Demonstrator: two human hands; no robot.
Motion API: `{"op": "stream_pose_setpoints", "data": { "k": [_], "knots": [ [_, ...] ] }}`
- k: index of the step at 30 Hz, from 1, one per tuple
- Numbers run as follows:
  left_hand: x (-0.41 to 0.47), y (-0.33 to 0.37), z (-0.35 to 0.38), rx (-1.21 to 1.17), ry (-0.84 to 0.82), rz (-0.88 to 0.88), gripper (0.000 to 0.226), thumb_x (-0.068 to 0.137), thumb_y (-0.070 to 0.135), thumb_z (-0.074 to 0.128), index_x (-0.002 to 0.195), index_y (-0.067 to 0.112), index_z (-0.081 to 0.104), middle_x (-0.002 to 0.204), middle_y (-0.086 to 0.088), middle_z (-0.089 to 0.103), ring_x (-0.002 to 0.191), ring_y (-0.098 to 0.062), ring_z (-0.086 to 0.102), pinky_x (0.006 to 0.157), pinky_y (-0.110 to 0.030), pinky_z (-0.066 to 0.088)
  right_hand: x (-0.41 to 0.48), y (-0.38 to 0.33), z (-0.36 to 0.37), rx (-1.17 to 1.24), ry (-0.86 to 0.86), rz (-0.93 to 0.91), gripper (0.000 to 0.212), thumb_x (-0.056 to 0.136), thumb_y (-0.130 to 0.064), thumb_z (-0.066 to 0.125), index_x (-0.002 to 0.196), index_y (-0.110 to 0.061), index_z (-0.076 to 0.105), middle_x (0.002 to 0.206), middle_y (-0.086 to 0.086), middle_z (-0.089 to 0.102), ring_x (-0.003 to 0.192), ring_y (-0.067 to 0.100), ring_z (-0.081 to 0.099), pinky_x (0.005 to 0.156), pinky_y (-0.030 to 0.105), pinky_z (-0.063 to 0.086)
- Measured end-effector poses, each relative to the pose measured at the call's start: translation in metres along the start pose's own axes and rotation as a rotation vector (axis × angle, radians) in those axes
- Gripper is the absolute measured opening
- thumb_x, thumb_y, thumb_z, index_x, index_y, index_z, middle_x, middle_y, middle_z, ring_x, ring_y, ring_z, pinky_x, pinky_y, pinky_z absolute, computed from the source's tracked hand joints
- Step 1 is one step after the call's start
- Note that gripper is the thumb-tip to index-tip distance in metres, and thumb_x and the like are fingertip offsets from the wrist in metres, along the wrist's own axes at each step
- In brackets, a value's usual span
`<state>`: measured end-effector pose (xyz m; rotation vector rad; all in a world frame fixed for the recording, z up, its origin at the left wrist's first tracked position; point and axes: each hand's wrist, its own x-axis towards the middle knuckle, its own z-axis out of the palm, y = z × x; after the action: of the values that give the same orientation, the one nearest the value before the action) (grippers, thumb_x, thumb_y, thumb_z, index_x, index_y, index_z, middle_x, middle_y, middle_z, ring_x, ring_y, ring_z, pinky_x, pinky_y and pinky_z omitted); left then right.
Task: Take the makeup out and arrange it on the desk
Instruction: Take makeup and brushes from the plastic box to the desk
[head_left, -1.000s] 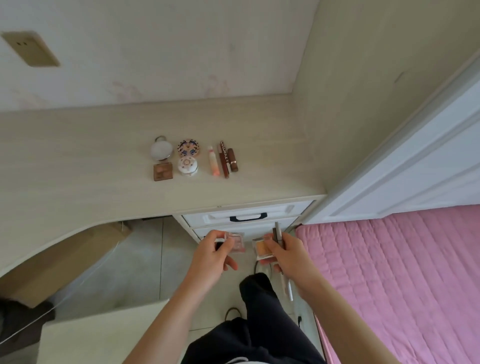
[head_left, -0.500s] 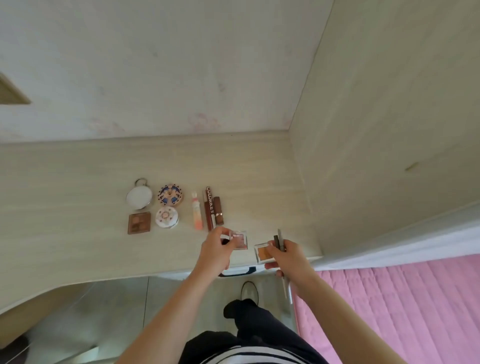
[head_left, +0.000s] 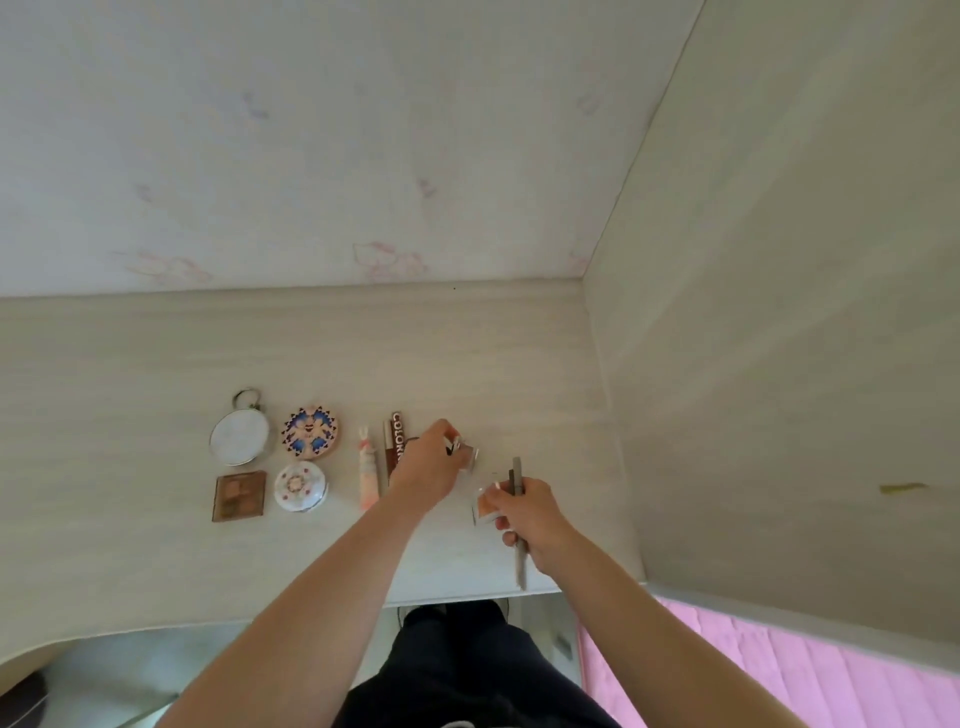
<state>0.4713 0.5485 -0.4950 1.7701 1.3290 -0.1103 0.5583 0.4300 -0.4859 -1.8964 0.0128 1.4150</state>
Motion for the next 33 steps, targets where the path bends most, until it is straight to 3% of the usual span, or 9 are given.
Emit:
{"op": "stream_pose_setpoints", "data": {
  "k": [4, 11, 13, 15, 17, 20, 22, 28, 33],
  "knots": [
    [0.011, 0.005, -0.006, 0.121, 0.016, 0.023, 0.011, 0.089, 0.038, 0.057, 0.093, 0.028, 0.053, 0.089, 0.001, 0.067, 0.08, -0.023, 0.063, 0.071, -0.035, 0.053, 0.014, -0.01, 0.011, -0.021, 0.011, -0.013, 0.017, 0.09, -0.019, 0.062, 0.101, -0.006, 0.06, 0.088, 0.012, 0.065, 0.058, 0.016, 0.054, 0.042, 0.024, 0.037],
    [0.023, 0.009, -0.015, 0.341, 0.048, 0.005, 0.024, 0.09, 0.043, 0.053, 0.097, 0.02, 0.054, 0.093, -0.004, 0.065, 0.084, -0.026, 0.062, 0.071, -0.036, 0.053, 0.025, -0.018, 0.03, -0.19, 0.108, -0.079, 0.02, 0.084, -0.025, 0.069, 0.093, -0.01, 0.062, 0.091, 0.009, 0.071, 0.059, 0.017, 0.064, 0.039, 0.016, 0.038],
    [0.024, 0.01, -0.016, 0.419, 0.045, 0.014, 0.028, 0.091, 0.045, 0.05, 0.098, 0.018, 0.054, 0.095, -0.004, 0.064, 0.086, -0.026, 0.062, 0.071, -0.035, 0.052, 0.027, -0.018, 0.032, -0.242, 0.139, -0.1, 0.017, 0.083, -0.026, 0.069, 0.089, -0.012, 0.062, 0.089, 0.008, 0.07, 0.064, 0.019, 0.066, 0.046, 0.02, 0.045],
    [0.026, 0.013, -0.016, 0.452, 0.031, 0.025, 0.028, 0.091, 0.044, 0.051, 0.099, 0.018, 0.055, 0.099, -0.003, 0.063, 0.091, -0.026, 0.062, 0.073, -0.034, 0.05, 0.028, -0.016, 0.032, -0.307, 0.174, -0.121, 0.015, 0.083, -0.027, 0.067, 0.085, -0.014, 0.061, 0.088, 0.007, 0.069, 0.073, 0.024, 0.068, 0.063, 0.029, 0.055],
    [0.028, 0.015, -0.015, 0.446, 0.01, 0.033, 0.028, 0.09, 0.043, 0.053, 0.101, 0.018, 0.058, 0.104, -0.002, 0.063, 0.096, -0.026, 0.061, 0.075, -0.032, 0.048, 0.028, -0.014, 0.028, -0.338, 0.212, -0.128, 0.012, 0.085, -0.027, 0.064, 0.086, -0.015, 0.06, 0.087, 0.005, 0.067, 0.077, 0.024, 0.066, 0.068, 0.033, 0.055],
    [0.03, 0.02, -0.01, 0.427, -0.016, 0.039, 0.03, 0.088, 0.045, 0.057, 0.102, 0.019, 0.058, 0.106, -0.001, 0.063, 0.098, -0.025, 0.061, 0.08, -0.036, 0.051, 0.027, -0.012, 0.02, -0.423, 0.278, -0.158, 0.011, 0.088, -0.026, 0.06, 0.09, -0.015, 0.06, 0.083, -0.001, 0.061, 0.072, 0.016, 0.057, 0.056, 0.024, 0.042],
    [0.031, 0.022, -0.007, 0.418, -0.027, 0.039, 0.032, 0.088, 0.046, 0.059, 0.104, 0.018, 0.058, 0.107, -0.003, 0.063, 0.098, -0.026, 0.061, 0.08, -0.038, 0.052, 0.027, -0.012, 0.015, -0.463, 0.312, -0.174, 0.008, 0.089, -0.023, 0.059, 0.087, -0.015, 0.058, 0.08, -0.003, 0.058, 0.072, 0.016, 0.054, 0.056, 0.025, 0.038],
    [0.031, 0.023, 0.0, 0.325, -0.052, -0.001, 0.039, 0.084, 0.047, 0.065, 0.103, 0.018, 0.048, 0.099, -0.005, 0.063, 0.091, -0.027, 0.061, 0.077, -0.039, 0.052, 0.029, -0.007, 0.004, -0.468, 0.362, -0.16, 0.009, 0.09, -0.022, 0.059, 0.088, -0.014, 0.056, 0.083, 0.002, 0.059, 0.067, 0.015, 0.052, 0.049, 0.02, 0.034],
    [0.028, 0.023, 0.002, 0.244, -0.053, -0.016, 0.04, 0.085, 0.046, 0.064, 0.102, 0.015, 0.046, 0.093, -0.007, 0.061, 0.087, -0.028, 0.062, 0.074, -0.04, 0.053, 0.029, -0.005, 0.007, -0.511, 0.383, -0.171, 0.015, 0.089, -0.028, 0.062, 0.092, -0.014, 0.058, 0.084, 0.001, 0.06, 0.072, 0.017, 0.056, 0.056, 0.025, 0.04]
  ]
}}
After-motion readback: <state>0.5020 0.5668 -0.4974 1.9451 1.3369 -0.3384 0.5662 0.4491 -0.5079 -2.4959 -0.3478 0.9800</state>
